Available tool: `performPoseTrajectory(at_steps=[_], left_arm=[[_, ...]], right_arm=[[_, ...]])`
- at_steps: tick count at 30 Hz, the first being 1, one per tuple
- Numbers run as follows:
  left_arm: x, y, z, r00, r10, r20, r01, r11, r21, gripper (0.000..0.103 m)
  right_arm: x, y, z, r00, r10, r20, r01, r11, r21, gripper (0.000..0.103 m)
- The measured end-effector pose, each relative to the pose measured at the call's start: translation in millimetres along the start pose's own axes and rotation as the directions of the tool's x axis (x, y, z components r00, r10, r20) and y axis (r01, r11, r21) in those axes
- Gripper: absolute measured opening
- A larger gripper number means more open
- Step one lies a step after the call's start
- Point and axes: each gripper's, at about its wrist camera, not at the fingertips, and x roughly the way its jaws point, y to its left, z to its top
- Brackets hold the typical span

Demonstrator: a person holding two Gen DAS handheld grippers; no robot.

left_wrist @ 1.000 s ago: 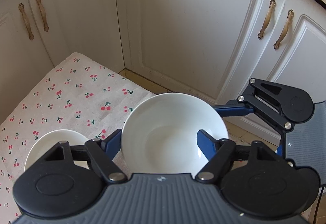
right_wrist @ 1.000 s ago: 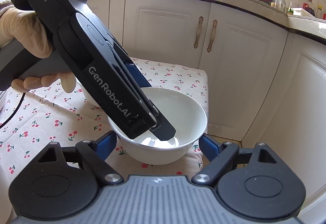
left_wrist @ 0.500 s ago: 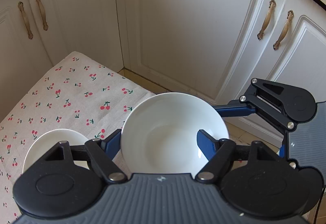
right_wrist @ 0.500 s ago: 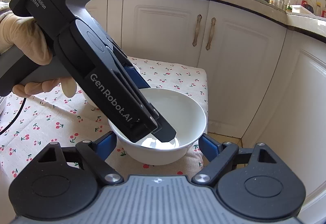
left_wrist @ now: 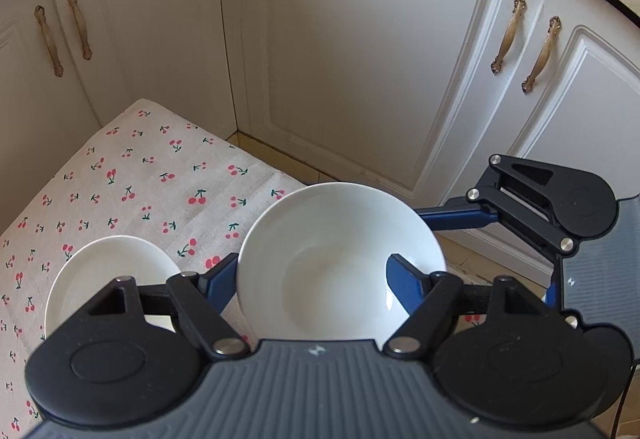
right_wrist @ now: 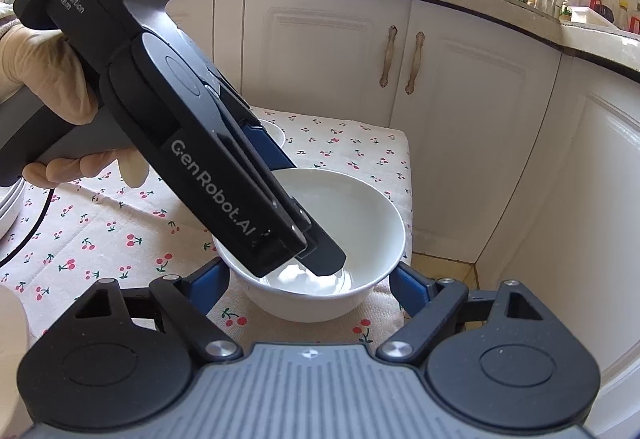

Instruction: Organize plates and bowls

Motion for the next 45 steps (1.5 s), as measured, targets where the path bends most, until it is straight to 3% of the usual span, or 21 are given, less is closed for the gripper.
performPoseTrajectory(at_steps=[26,37,45], left_arm=[[-109.6,-57.1,-57.4,0.997,-0.003,0.081,0.005,0.999,-0.032,0.077],[-151.6,-77.9,-89.4,0.994,0.022,0.111,-0.017,0.999,-0.04,0.078],[-160.0,-75.9,-119.0,0.995,0.02,0.102,-0.013,0.997,-0.076,0.078]], right_arm=[[-100.5,72.3,4.0,1.0,0.012,0.007,-0.011,0.999,-0.043,0.09],[-126.0,106.4,-3.3,0.999,0.032,0.019,-0.03,0.998,-0.063,0.09],[-133.2,130.7,-11.6,0.998,0.065,0.008,-0.064,0.995,-0.073,0.09]])
